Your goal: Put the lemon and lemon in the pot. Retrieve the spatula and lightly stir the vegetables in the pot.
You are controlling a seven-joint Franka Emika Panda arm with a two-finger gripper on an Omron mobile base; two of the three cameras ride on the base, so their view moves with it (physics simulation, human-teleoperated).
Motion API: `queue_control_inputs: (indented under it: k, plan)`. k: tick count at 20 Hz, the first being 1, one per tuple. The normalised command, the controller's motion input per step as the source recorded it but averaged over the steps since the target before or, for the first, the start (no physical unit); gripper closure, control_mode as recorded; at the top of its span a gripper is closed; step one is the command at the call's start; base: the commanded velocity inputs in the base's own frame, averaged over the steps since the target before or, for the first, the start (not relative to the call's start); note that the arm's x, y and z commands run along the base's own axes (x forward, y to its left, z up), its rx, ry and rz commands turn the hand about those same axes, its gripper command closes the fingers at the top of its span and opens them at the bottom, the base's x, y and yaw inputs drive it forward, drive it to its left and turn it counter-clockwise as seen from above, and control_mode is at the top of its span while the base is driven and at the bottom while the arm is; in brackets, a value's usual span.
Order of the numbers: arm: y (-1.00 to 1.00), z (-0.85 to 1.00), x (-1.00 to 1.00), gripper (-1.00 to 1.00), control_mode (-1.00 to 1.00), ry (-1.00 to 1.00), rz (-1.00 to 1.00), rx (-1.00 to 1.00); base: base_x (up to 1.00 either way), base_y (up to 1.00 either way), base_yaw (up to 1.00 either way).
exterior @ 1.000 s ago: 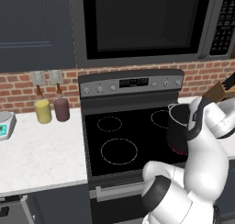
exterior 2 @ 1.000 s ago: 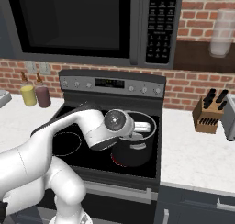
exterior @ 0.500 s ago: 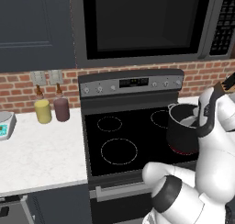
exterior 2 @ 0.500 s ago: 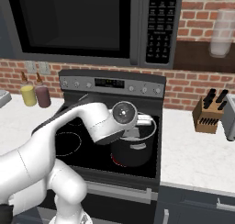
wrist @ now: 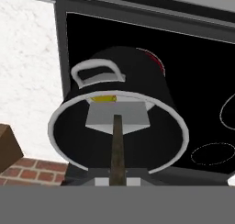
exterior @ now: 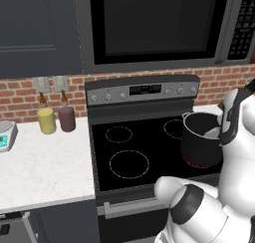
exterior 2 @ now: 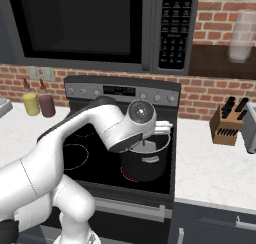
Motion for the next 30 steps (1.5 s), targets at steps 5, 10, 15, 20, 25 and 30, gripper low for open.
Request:
queue_control_inputs:
  k: [5,10,15,20,25,30]
  plan:
    - [0.0,0.0,-0.04,1.0,-1.0,0.01,-0.13,0.07,0.0,0.0,0.0]
    - [0.0,0.02,-0.13,1.0,-1.0,0.01,-0.12,0.08,0.0,0.0,0.0]
    - [0.0,0.03,-0.12,1.0,-1.0,0.16,-0.1,0.01,0.0,0.0,0.0]
    - [0.06,-0.14,-0.01,1.0,-1.0,0.17,-0.07,0.0,0.0,0.0,0.0]
    - [0.22,-0.22,0.01,1.0,-1.0,0.03,-0.06,0.07,0.0,0.0,0.0]
    - [0.36,-0.23,0.09,1.0,-1.0,0.0,-0.05,0.11,0.0,0.0,0.0]
